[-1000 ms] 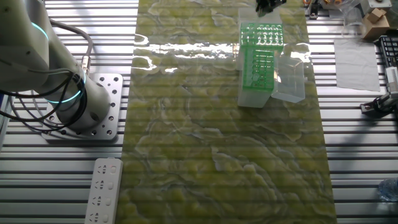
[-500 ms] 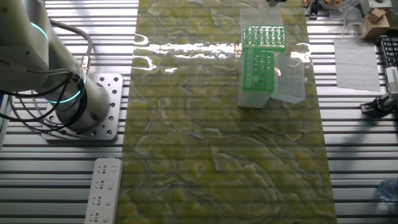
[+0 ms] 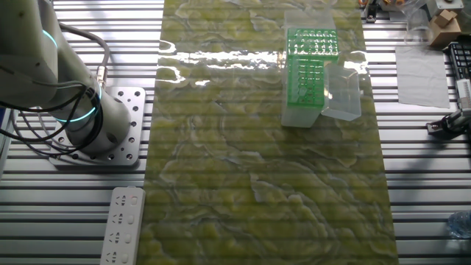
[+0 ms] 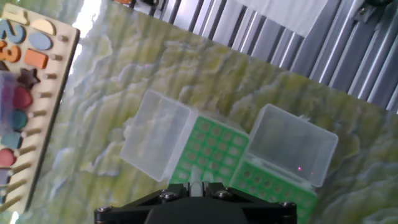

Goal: Transfer all large pipette tips from one holder to another

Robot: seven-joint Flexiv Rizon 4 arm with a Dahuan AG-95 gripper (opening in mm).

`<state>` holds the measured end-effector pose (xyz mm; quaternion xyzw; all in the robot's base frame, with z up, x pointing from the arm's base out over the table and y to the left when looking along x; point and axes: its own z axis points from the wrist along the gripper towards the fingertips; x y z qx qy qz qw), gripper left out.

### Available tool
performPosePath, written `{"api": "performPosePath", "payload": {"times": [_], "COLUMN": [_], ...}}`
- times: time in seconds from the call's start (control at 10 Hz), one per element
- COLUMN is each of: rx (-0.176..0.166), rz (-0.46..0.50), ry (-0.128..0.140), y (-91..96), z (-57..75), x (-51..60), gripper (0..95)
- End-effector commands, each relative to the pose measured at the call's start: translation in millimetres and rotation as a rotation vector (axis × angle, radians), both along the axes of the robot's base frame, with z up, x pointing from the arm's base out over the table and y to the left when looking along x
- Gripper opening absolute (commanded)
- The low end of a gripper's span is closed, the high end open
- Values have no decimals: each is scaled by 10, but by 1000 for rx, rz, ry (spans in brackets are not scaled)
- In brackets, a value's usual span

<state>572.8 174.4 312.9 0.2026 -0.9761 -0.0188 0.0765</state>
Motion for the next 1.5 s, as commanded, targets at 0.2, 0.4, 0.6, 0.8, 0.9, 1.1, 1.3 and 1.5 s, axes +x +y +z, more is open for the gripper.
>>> {"api": "performPosePath", "payload": {"times": [0.2,0.4,0.6,0.8,0.9,1.1,1.3,1.5], "rx": [-23,-49,-52,-50,-47,-45,-42,-39], "rz": [125,230,289,320,339,356,365,370], "ry": [20,28,31,30,28,19,4,-2], "y": [-201,-395,-593,-759,-851,-961,-1027,-1058], "z": [77,99,57,12,-12,-89,-179,-222], "x": [-33,-58,-105,-128,-125,-123,-153,-203], "gripper": [0,0,0,0,0,0,0,0]}}
